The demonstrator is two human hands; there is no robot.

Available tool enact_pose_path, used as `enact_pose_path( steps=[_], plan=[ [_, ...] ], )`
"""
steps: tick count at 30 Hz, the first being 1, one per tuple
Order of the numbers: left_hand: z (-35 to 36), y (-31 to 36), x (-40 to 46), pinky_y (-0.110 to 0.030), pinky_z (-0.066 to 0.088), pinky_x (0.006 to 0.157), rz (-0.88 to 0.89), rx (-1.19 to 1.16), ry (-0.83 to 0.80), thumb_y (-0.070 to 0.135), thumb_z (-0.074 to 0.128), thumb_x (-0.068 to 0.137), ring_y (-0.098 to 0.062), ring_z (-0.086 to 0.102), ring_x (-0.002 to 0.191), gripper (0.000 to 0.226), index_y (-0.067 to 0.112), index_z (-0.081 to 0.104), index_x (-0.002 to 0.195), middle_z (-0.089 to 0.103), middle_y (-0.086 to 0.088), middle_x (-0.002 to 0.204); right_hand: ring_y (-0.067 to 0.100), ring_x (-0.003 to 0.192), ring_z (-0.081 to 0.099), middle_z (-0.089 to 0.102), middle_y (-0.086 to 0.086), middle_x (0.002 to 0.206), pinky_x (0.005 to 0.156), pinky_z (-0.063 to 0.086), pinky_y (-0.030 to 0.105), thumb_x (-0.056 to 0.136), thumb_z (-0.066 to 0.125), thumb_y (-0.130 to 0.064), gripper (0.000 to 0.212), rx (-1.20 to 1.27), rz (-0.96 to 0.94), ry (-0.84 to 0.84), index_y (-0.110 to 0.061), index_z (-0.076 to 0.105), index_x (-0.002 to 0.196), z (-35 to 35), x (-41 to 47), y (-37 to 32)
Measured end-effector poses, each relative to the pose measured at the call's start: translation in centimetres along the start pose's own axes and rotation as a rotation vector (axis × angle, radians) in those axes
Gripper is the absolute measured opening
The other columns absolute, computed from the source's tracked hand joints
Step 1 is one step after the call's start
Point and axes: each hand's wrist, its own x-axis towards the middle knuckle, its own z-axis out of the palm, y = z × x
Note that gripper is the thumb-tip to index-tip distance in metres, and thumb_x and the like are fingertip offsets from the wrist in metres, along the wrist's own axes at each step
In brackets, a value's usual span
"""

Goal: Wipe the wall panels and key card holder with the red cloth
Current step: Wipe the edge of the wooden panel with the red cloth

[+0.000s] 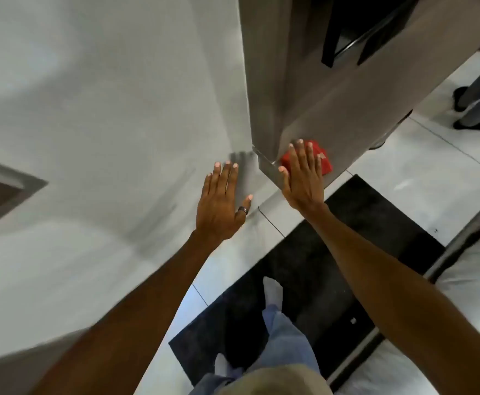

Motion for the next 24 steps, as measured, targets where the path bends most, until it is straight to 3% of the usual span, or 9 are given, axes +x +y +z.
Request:
enact_pose_path(
  steps=[6,13,15,17,21,24],
  plan=[
    [4.5,1.1,1.9,-0.044,0.014,0.129,0.006,-0.007,-0.065,0.052,0.042,0.105,-0.034,0.013,0.158,0.075,0.006,0.023,0.161,0.022,-0.014,0.169,0.032,0.165,-0.003,0.001,0.01,0.177,0.136,-0.002,0.054,0.106,0.017,-0.061,0.075,-0.105,0.064,-0.179,-0.019,0.008,0.168,2.8,2.6,5.9],
    [6.1,0.2,-1.0,-0.045,0.014,0.129,-0.016,-0.031,-0.114,0.047,0.044,0.107,-0.034,0.009,0.158,0.071,0.008,0.021,0.162,0.019,-0.015,0.169,0.041,0.163,0.006,0.008,0.011,0.177,0.134,0.005,0.058,0.095,0.047,-0.079,0.098,-0.141,0.086,-0.173,-0.023,0.013,0.167,3.3,3.2,6.1],
    [5.2,-0.1,-2.7,-0.046,0.015,0.129,-0.025,-0.038,-0.11,0.046,0.044,0.107,-0.034,0.01,0.158,0.07,0.008,0.022,0.162,0.02,-0.015,0.169,0.043,0.163,0.006,0.007,0.013,0.176,0.134,0.005,0.059,0.089,0.068,-0.069,0.108,-0.162,0.086,-0.225,-0.02,0.011,0.167,2.6,2.0,5.6],
    [4.4,-0.5,-4.0,-0.049,0.019,0.129,-0.033,-0.044,-0.107,0.047,0.039,0.107,-0.036,0.013,0.158,0.069,0.008,0.023,0.162,0.022,-0.016,0.168,0.043,0.163,0.007,0.009,0.014,0.176,0.135,0.008,0.06,0.09,0.08,-0.042,0.105,-0.18,0.099,-0.236,-0.018,0.012,0.167,2.3,0.3,4.9],
    [1.3,-2.3,-8.7,-0.046,0.01,0.13,-0.073,-0.062,-0.065,0.051,0.034,0.106,-0.031,0.0,0.159,0.073,0.011,0.013,0.163,0.011,-0.012,0.171,0.039,0.161,0.017,0.025,0.016,0.172,0.134,0.013,0.058,0.096,0.064,-0.003,0.076,-0.021,0.183,-0.166,-0.011,0.028,0.163,0.9,-3.3,1.0],
    [-0.7,-4.4,-13.8,-0.045,0.008,0.131,-0.172,-0.086,0.019,0.042,0.046,0.106,-0.03,-0.004,0.159,0.073,0.011,0.012,0.164,0.009,-0.011,0.172,0.04,0.147,0.042,0.046,0.019,0.157,0.125,0.036,0.056,0.093,0.054,0.01,0.068,0.269,0.3,-0.14,-0.009,0.039,0.157,-0.1,-6.2,-3.9]
  ],
)
